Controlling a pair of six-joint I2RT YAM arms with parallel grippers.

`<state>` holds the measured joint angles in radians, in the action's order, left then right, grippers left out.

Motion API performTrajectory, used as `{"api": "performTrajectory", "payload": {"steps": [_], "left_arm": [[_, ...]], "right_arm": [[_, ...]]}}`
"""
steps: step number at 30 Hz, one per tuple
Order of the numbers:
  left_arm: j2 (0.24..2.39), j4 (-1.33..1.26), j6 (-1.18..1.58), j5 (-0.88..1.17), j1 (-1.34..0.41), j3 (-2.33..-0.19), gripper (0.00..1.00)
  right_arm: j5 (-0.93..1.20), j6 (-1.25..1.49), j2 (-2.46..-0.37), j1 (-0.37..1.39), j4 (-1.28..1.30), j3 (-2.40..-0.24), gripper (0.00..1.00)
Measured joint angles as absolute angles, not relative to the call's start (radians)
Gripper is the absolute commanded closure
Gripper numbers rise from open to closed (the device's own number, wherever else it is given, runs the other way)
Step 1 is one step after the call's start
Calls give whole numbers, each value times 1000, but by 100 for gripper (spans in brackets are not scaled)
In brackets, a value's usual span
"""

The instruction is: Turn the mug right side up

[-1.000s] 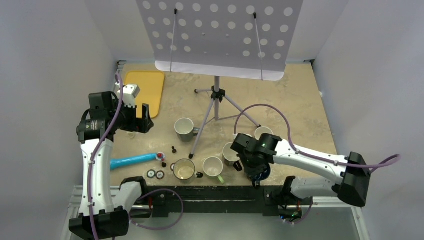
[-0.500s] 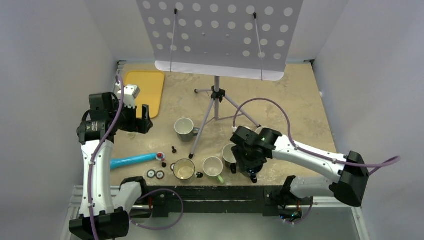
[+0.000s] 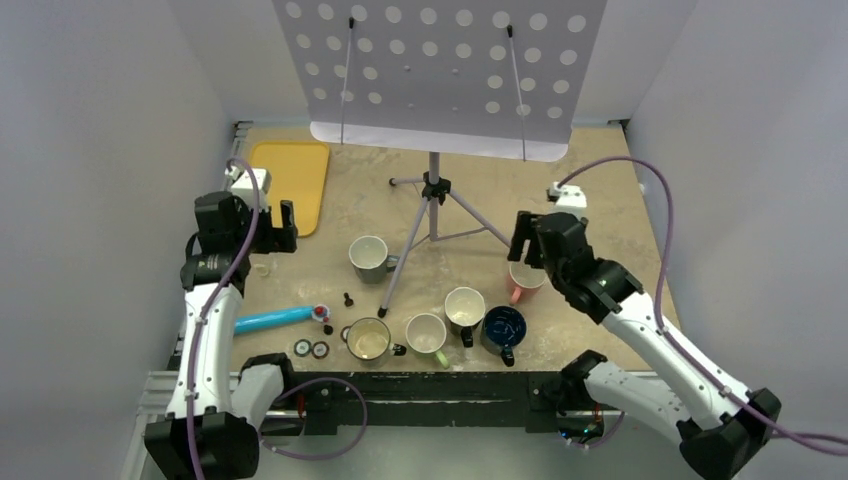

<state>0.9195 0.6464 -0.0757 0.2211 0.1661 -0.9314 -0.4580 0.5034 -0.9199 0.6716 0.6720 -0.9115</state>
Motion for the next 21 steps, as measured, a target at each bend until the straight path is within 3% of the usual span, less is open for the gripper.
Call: {"api": "performTrajectory", "payload": {"steps": [11, 21], "left_arm": [[1102, -56, -36, 86, 177, -601, 0], [1137, -293, 68, 35, 181, -499, 0]], "right_arm": [[-624, 304, -686, 242, -70, -491, 10], [-613, 165, -711, 171, -482, -197, 10]]}}
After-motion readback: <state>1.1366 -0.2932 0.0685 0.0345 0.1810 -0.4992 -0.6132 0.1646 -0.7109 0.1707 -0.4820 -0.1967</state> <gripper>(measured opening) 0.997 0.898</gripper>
